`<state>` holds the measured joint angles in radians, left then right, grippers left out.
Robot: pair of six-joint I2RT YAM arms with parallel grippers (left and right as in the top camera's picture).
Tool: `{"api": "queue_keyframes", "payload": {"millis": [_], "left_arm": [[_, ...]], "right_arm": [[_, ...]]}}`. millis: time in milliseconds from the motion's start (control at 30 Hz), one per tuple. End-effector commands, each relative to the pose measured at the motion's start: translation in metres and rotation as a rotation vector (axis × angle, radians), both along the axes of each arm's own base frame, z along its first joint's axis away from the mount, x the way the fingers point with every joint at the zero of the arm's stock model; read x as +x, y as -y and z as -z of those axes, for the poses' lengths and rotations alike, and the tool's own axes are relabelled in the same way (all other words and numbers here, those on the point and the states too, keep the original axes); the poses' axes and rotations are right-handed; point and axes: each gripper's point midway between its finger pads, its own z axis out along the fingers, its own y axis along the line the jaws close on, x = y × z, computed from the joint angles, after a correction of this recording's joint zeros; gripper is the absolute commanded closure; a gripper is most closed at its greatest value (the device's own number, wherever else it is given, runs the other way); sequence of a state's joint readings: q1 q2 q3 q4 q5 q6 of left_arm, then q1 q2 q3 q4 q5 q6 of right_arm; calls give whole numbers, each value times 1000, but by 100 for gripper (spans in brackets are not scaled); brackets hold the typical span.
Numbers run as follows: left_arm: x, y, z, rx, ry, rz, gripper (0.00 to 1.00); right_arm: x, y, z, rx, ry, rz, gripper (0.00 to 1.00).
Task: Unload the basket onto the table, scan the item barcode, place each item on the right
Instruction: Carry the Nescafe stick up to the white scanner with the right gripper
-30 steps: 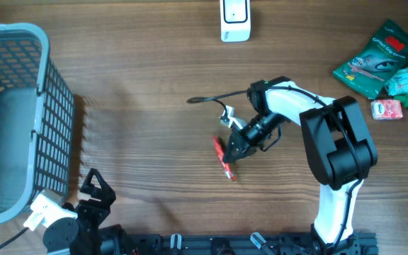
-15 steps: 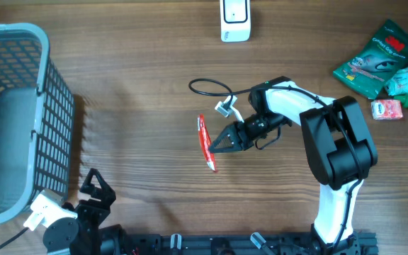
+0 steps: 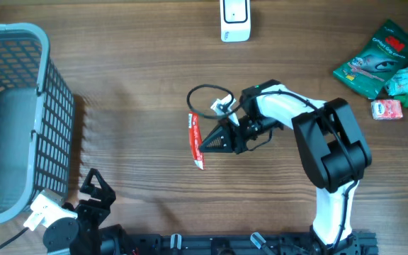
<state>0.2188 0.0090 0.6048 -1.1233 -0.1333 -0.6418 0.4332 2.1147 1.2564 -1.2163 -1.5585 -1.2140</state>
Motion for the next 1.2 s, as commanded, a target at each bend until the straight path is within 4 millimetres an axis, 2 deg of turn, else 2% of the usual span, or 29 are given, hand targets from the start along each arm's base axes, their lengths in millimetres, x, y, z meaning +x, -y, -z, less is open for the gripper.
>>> {"api": "queue_keyframes", "payload": {"millis": [0, 233, 333, 433, 533, 567, 700, 800, 1000, 1167], "left_arm": [[-1, -2, 0, 2, 2, -16, 0], [-1, -2, 0, 2, 2, -16, 0], [-1, -2, 0, 2, 2, -16, 0], [-1, -2, 0, 1, 2, -16, 0], [-1, -2, 0, 2, 2, -16, 0], [-1, -2, 0, 2, 2, -16, 0], [-1, -2, 0, 2, 2, -16, 0], [-1, -2, 0, 2, 2, -16, 0], [-1, -2, 0, 2, 2, -16, 0], [-1, -2, 0, 2, 2, -16, 0]], "right_arm": [[4, -4, -9, 97, 76, 26, 96], [13, -8, -17, 100, 81, 24, 95], [16, -10, -13, 62, 30, 13, 95], [21, -10, 18, -129, 6, -24, 95], [41, -8, 63, -439, -52, 41, 96], [48, -7, 69, -482, -46, 66, 96], [61, -12, 70, -474, -22, 103, 96], [72, -9, 82, -578, -43, 164, 95], [83, -5, 71, -658, -14, 193, 95], [111, 10, 49, -841, 63, 284, 96]]}}
